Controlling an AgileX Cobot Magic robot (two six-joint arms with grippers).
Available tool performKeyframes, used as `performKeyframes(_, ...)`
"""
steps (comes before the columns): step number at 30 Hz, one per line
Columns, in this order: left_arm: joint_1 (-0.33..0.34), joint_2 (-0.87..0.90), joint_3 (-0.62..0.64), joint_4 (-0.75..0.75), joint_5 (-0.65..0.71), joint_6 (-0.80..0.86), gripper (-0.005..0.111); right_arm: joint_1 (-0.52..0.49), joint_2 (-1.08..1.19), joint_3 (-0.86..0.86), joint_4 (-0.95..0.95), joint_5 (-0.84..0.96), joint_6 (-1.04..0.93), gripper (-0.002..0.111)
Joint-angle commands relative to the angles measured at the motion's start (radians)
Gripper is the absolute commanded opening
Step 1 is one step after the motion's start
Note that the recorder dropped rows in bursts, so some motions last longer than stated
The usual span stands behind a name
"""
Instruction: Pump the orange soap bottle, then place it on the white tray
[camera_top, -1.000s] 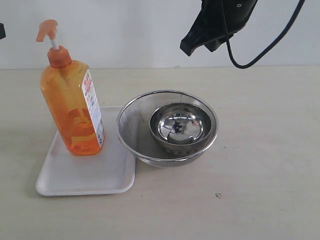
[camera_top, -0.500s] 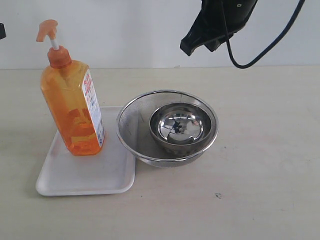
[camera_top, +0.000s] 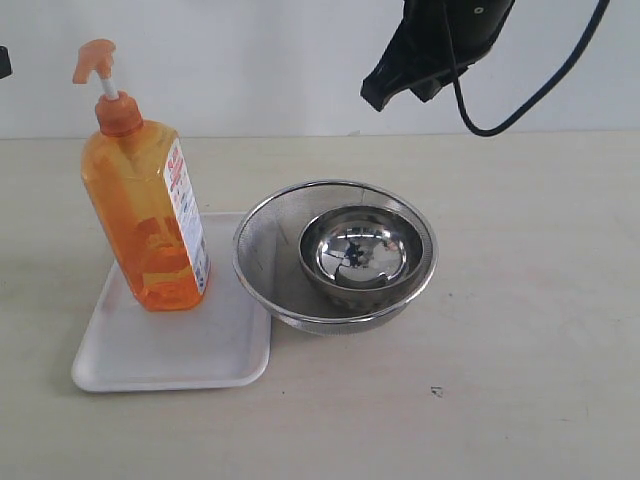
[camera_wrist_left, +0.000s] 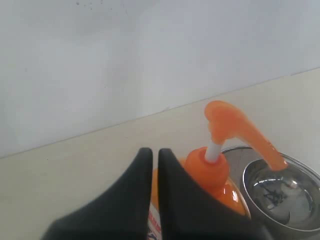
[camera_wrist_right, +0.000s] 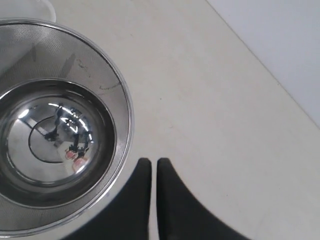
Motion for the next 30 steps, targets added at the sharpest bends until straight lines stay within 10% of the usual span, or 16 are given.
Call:
performKeyframes(1,0.004,-0.007,-0.004,0.0,-0.001,-0.01,0.005,-0.007,-0.012,-0.003,-0.03,-0.066,0.04,0.0)
performKeyframes(18,0.004,-0.007,-0.004,0.0,-0.001,-0.01,0.005,-0.07,-0.231,0.455,-0.061,-0.811,0.398,0.0)
performKeyframes(30,0.004,-0.007,-0.004,0.0,-0.001,-0.01,0.005,-0.275,-0.538,0.756,-0.059,-0.889,0.445,0.0)
